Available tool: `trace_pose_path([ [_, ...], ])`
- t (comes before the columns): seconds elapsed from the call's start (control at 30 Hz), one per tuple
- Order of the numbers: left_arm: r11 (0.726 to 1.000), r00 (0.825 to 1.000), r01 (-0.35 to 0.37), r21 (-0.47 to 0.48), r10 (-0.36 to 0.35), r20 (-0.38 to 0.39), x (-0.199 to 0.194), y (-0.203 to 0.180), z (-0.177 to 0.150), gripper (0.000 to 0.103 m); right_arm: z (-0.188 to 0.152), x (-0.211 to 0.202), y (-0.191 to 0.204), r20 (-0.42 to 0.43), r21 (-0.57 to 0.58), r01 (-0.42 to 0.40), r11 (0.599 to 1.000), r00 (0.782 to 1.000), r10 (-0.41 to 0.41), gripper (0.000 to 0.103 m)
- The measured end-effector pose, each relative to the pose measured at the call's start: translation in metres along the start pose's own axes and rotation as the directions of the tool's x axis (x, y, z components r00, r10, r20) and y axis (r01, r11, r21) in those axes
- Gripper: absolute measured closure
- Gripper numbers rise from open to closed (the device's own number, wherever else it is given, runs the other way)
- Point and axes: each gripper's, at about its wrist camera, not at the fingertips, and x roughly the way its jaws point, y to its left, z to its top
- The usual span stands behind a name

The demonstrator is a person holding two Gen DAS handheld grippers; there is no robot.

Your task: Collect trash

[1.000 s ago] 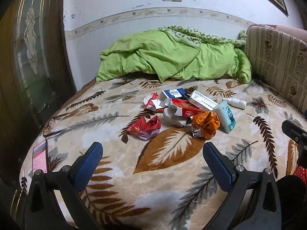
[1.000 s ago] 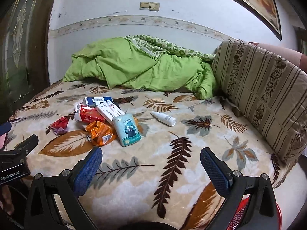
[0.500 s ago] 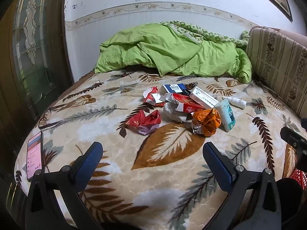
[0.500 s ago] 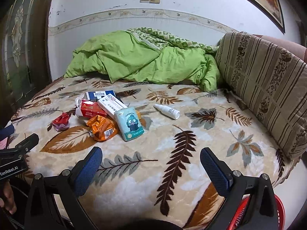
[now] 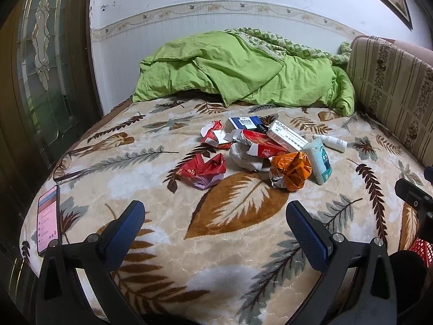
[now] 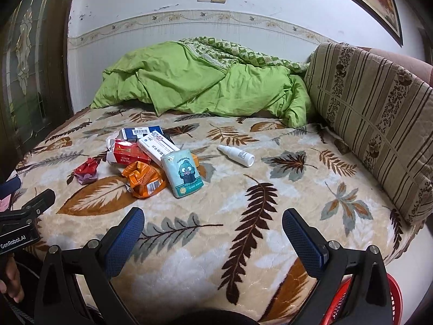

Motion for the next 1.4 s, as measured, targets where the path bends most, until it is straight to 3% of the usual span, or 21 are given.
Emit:
trace_pose_path([
  [0.67,1.000,1.000,0.005,-0.002,-0.005,-0.006,0.001,0.001,0.000,0.000,-0.002,0.002,0.003,-0.009,0.002,-0.007,1.000,1.000,0.007,0.001],
  [0.9,1.000,0.999,0.029,-0.010,-0.029,-0.040,0.004,-0.002,-0.007,0.000,0.002,0.012,0.002,-0.062,-0.001,-0.068,0.998,0.996,0.068,0.001],
  [1.2,0.986,0.980,0.139,-0.094,-0.150,-0.128,0.023,0.008,0.004,0.001,0.017,0.051,0.015,-0.170,0.029,-0.254,0.967,0.952,0.255,0.003],
  [1.3,0.979,0.971,0.174,-0.104,-0.188,-0.148,0.029,0.008,0.008,0.010,0.027,0.072,0.024,-0.200,0.031,-0.311,0.950,0.929,0.310,0.011],
  [1.4,0.973,0.962,0.199,-0.116,-0.217,-0.169,0.036,0.011,0.012,0.024,0.037,0.093,0.027,-0.219,0.046,-0.313,0.949,0.923,0.315,0.016],
])
